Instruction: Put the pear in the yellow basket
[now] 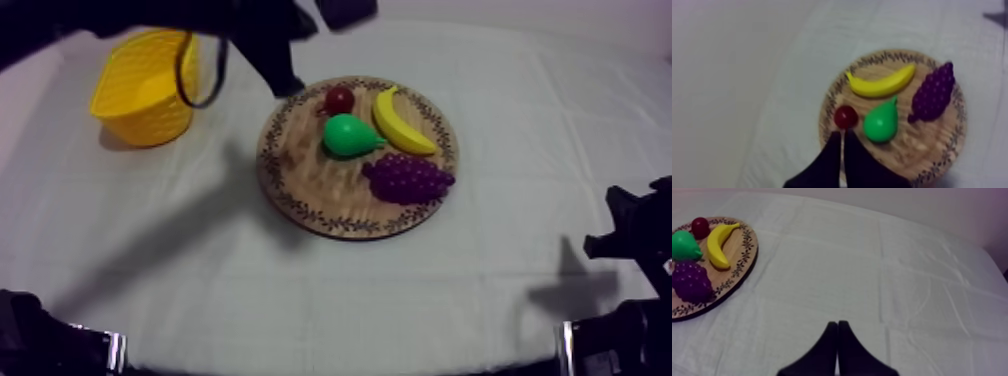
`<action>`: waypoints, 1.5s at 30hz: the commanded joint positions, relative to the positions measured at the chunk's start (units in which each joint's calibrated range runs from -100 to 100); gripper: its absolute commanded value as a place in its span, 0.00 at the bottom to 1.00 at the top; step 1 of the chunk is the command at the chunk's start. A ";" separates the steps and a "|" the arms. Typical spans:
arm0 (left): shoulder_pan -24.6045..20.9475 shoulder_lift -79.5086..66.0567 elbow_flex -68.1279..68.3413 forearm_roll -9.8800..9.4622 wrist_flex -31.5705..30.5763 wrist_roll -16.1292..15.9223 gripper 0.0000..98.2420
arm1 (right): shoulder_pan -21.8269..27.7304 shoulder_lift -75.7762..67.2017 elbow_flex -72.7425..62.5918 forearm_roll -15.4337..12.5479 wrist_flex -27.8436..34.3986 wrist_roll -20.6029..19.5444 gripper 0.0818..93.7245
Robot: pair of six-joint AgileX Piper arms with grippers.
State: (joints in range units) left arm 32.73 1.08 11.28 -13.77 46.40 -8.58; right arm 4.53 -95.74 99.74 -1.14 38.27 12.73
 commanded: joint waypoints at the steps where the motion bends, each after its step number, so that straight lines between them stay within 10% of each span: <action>1: -0.15 5.43 0.80 -0.01 0.69 0.08 0.01 | -0.01 -0.02 0.04 0.00 -0.04 -0.01 0.00; 8: -0.45 9.71 2.08 -0.02 3.19 0.94 0.07 | -0.01 -0.02 0.04 0.00 -0.04 -0.01 0.00; 13: -0.64 9.68 3.64 0.49 1.90 1.23 0.71 | -0.01 -0.02 0.04 0.00 -0.04 -0.01 0.00; 17: -0.69 9.01 5.01 1.83 0.04 0.59 0.91 | -0.01 -0.02 0.04 0.00 -0.04 -0.01 0.00; 31: 0.08 17.13 1.60 2.07 0.13 0.15 0.96 | -0.01 -0.02 0.04 0.00 -0.04 -0.01 0.00; 45: -0.82 38.04 -21.63 2.50 15.29 -1.52 0.93 | -0.01 -0.02 0.04 0.00 -0.04 -0.01 0.00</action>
State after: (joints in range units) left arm 31.97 36.11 -6.06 -11.37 60.34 -10.06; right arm 4.53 -95.74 99.74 -1.14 38.27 12.73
